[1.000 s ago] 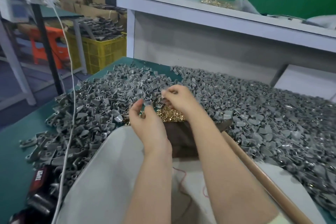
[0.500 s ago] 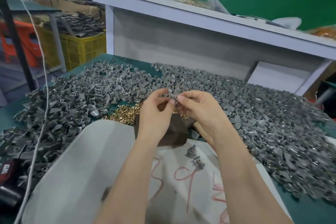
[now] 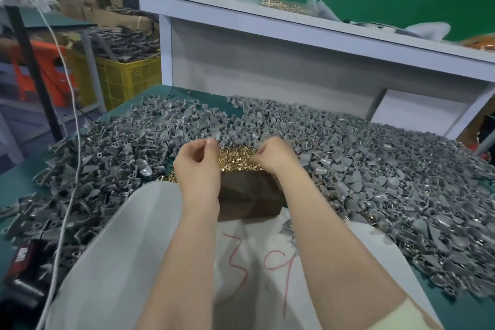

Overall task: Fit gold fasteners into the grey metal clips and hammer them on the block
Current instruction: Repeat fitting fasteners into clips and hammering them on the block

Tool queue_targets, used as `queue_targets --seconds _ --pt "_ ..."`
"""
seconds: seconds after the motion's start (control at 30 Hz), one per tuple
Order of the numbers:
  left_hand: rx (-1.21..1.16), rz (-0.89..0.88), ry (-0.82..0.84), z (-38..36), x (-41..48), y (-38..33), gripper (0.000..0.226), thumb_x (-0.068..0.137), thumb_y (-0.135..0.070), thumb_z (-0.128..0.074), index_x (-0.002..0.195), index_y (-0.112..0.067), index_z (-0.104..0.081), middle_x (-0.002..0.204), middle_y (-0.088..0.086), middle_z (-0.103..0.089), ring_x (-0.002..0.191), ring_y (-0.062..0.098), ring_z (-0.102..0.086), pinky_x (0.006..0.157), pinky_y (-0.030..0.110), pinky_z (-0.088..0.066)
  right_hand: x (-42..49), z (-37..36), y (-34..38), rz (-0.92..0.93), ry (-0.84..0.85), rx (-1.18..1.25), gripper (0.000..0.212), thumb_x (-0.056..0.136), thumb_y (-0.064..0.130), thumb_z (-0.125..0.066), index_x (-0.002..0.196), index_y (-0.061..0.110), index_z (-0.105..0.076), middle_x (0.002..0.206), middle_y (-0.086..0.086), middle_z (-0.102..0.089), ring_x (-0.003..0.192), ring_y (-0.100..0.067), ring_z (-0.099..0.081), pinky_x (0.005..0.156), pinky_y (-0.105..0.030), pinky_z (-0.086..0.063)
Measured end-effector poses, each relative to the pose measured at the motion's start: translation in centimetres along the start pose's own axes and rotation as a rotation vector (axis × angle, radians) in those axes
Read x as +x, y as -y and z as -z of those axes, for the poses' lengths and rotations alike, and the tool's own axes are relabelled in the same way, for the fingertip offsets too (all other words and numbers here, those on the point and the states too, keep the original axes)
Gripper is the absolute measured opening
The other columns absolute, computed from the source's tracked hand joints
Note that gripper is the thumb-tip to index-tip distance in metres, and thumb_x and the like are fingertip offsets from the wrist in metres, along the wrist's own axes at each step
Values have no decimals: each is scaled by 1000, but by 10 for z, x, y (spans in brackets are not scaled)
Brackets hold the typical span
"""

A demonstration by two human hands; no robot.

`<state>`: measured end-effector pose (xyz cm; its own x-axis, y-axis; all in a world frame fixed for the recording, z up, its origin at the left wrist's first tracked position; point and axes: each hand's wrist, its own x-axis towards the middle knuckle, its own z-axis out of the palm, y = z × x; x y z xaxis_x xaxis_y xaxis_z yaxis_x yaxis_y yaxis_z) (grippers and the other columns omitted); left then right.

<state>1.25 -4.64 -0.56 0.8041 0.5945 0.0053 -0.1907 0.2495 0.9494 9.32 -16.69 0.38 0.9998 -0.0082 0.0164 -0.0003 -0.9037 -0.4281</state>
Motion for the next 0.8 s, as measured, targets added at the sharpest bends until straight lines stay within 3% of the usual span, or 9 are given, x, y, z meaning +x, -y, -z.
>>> queue_targets --seconds 0.07,0.17,0.37,0.47,0.5,0.53,0.63,0.7,0.8 --pt "-92 47 -42 0 0 -2 6 92 -16 -60 96 -12 -62 87 -2 -68 84 10 -65 83 25 -51 12 -12 8 -81 66 -132 20 84 26 -67 86 9 -56 95 -7 -59 97 -27 -62 85 -35 -49" --pt "-133 57 -69 -2 -3 -2 7 93 -16 -59 97 -12 -62 94 4 -69 91 13 -66 86 27 -52 25 -29 18 -134 122 -191 37 83 24 -65 115 8 -56 115 -10 -60 104 -30 -59 93 -45 -48" --pt "-163 73 -83 -5 -5 -2 2 93 -17 -58 93 -16 -60 96 4 -69 93 14 -65 89 29 -51 37 -41 26 -135 129 -248 46 83 11 -58 127 1 -49 109 -14 -57 84 -29 -53 89 -43 -50" --pt "-103 50 -50 -4 -5 -1 6 92 -17 -60 87 -21 -59 96 3 -68 94 15 -64 89 29 -50 33 -37 23 -120 72 -131 19 83 10 -58 102 4 -58 98 -11 -58 96 -30 -59 88 -38 -49" --pt "-54 22 -21 -4 -5 -1 8 91 -18 -61 85 -22 -59 92 0 -67 90 11 -63 86 27 -50 32 -34 20 -100 30 -43 4 84 11 -58 86 7 -57 88 -9 -58 93 -29 -60 82 -34 -49" --pt "18 -18 23 -4 -5 0 8 91 -18 -62 84 -22 -60 88 -4 -66 84 6 -61 82 22 -48 29 -27 19 -71 -5 59 9 85 12 -58 77 9 -57 80 -5 -58 87 -27 -60 76 -30 -47" --pt "344 -149 212 -6 -8 4 7 88 -23 -65 83 -21 -61 78 -15 -60 72 -5 -54 68 8 -40 8 0 14 31 -88 321 13 85 14 -62 73 17 -61 78 2 -62 82 -19 -61 75 -32 -49" --pt "571 -209 314 -9 -13 7 8 89 -27 -64 83 -26 -59 75 -16 -57 77 5 -57 74 18 -43 -9 19 7 59 -120 446 9 85 9 -60 83 17 -64 87 2 -66 85 -17 -63 80 -34 -53" --pt "888 -290 368 -14 -20 10 14 90 -26 -60 79 -32 -56 79 -14 -59 90 17 -59 94 37 -39 -34 40 -10 38 -58 557 18 89 1 -56 100 10 -67 86 -3 -69 77 -13 -66 71 -23 -58"
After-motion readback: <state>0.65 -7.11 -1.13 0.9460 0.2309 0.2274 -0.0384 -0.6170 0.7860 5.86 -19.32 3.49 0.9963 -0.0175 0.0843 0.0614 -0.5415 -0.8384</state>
